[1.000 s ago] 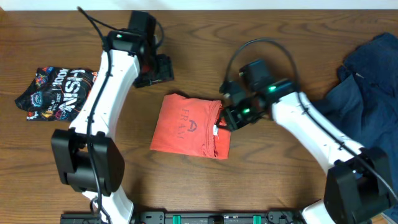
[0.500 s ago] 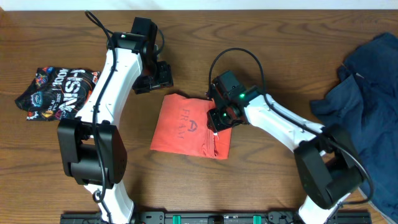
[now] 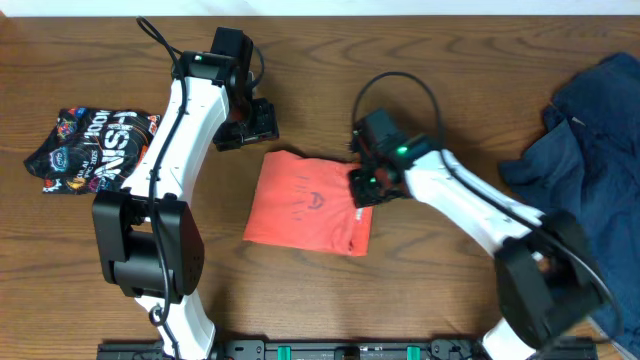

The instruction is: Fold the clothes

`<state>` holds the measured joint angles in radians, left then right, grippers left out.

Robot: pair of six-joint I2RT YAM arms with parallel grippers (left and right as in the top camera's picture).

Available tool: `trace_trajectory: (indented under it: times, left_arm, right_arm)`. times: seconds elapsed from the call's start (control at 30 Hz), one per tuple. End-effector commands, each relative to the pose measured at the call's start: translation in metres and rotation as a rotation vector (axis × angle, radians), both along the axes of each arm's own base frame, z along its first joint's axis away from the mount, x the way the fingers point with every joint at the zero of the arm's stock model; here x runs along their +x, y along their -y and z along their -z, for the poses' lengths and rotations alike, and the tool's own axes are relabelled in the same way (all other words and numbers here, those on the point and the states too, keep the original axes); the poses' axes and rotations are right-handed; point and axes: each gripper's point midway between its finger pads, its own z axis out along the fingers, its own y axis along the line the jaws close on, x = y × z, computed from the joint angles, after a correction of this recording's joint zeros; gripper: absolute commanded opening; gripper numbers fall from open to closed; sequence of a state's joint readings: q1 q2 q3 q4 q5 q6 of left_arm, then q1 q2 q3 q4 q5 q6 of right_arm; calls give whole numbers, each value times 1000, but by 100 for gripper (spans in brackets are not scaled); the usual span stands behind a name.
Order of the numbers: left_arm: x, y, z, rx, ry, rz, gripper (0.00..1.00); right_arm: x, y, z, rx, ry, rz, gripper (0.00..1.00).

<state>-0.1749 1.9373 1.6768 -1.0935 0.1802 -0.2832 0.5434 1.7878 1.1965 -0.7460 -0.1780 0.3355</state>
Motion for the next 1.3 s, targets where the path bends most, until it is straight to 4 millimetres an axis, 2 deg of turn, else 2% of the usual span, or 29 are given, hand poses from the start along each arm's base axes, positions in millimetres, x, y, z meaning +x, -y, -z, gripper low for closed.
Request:
trace_trajectory:
  times: [0.0, 0.03, 0.1, 0.23, 0.3, 0.33, 0.43, 0.47, 0.6, 0.8, 0.93, 1.07, 1.13, 1.27]
  left_arm:
    - [-1, -1, 2, 12, -5, 17, 68]
    - [-1, -1, 2, 11, -5, 17, 68]
    - [-1, -1, 2, 12, -5, 17, 69]
    - [-1, -1, 3, 11, -7, 17, 69]
    - [-2, -1, 3, 10, -9, 18, 69]
    - [-2, 0, 3, 9, -10, 20, 69]
    - [-3, 7, 3, 8, -6, 37, 70]
    - [-3, 10, 3, 7, -1, 46, 73]
    - [4, 31, 1, 6, 58, 158, 79]
    - [16, 58, 3, -4, 145, 257, 79]
    - [18, 64, 19, -3, 135, 271, 79]
    - [15, 68, 49, 10, 66, 283, 79]
    - [10, 70, 66, 18, 19, 291, 79]
    - [-5, 69, 93, 38, -79, 302, 79]
  right_arm:
    - [13, 47, -16, -144, 57, 158, 1]
    - [8, 59, -11, -188, 35, 177, 1]
    - [1, 67, -3, -218, 0, 181, 1]
    - [-10, 69, 15, -228, -41, 171, 3]
    - [-15, 67, 22, -228, -48, 160, 19]
    - [-18, 67, 24, -231, -51, 155, 20]
    - [-25, 72, 30, -253, -65, 154, 18]
    - [-27, 73, 32, -256, -71, 154, 18]
    - [-36, 77, 38, -270, -100, 159, 17]
    - [-45, 82, 42, -283, -137, 234, 14]
    - [-42, 81, 42, -275, -125, 238, 14]
    - [-31, 78, 42, -256, -83, 246, 15]
    - [-23, 74, 41, -241, -49, 245, 17]
    - [-8, 79, 40, -256, 15, 265, 16]
